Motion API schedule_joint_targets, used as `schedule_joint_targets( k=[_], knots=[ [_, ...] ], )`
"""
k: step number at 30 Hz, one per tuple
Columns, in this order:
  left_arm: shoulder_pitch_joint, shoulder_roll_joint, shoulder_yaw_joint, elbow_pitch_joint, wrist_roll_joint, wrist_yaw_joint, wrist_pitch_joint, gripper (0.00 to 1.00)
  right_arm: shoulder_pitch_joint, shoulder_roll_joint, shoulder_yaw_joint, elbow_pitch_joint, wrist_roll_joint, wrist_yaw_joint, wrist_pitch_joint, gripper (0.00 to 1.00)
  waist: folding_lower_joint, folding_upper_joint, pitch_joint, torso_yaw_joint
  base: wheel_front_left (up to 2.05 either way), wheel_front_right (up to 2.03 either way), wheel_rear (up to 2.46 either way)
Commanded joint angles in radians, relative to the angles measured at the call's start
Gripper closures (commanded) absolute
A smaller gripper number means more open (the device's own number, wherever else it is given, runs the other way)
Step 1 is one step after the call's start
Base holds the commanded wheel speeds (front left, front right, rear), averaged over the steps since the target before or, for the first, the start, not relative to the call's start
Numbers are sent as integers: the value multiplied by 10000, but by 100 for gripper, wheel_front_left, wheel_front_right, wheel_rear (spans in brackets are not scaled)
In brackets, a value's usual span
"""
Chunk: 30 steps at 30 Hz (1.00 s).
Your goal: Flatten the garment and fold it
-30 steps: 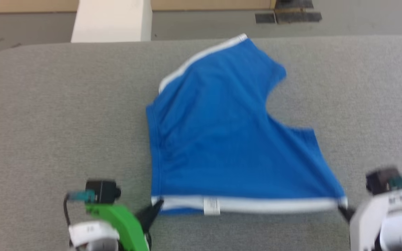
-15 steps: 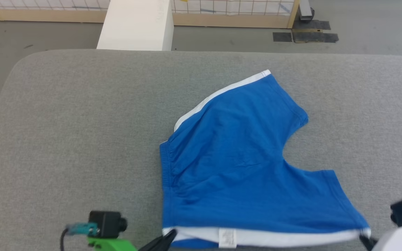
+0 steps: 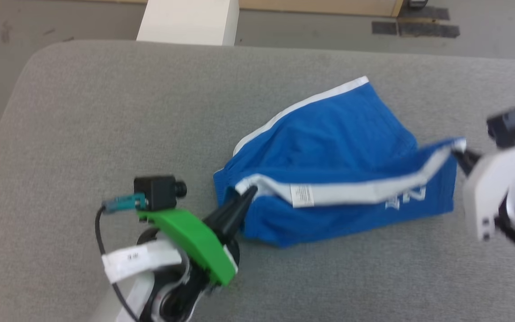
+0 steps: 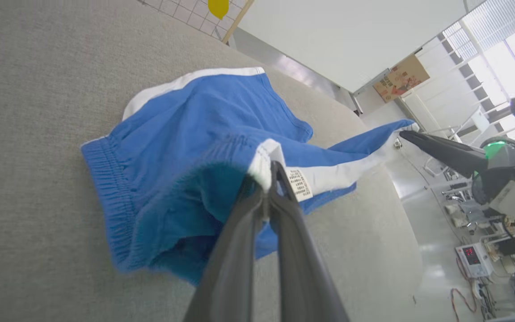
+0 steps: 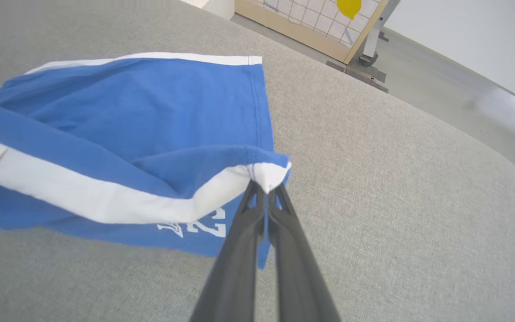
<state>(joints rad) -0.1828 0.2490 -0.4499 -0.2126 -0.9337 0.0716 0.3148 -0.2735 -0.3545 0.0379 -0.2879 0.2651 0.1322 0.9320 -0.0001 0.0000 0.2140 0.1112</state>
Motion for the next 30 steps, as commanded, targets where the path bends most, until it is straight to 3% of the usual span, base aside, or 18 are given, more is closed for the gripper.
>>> schedule_joint_targets(
  k=[1, 9, 19, 26, 30],
  knots=[
    [-399, -125, 95, 333, 82, -64, -188, 100, -582, -122, 194, 424, 66, -15, -237, 100, 1, 0, 423, 304, 0, 0, 0],
    [-1412, -750, 538, 1888, 222, -181, -1214, 100, -3479, -653, 1660, 3226, 235, -15, -1367, 100, 1, 0, 1354, 771, 0, 0, 0],
    [-2162, -1217, 417, 2859, 392, -497, -1818, 100, -6309, -940, 3246, 6341, 97, -15, -2471, 100, 1, 0, 2338, 1393, 0, 0, 0],
    [-2634, -1508, 314, 3258, 445, -580, -2186, 100, -7600, -1026, 3957, 7925, 39, -15, -2513, 100, 1, 0, 2879, 1762, 0, 0, 0],
    [-2826, -1643, 117, 3474, 415, -657, -2251, 100, -8060, -1132, 4503, 8866, 405, -15, -1748, 100, 1, 0, 3060, 1901, 0, 0, 0]
  ],
)
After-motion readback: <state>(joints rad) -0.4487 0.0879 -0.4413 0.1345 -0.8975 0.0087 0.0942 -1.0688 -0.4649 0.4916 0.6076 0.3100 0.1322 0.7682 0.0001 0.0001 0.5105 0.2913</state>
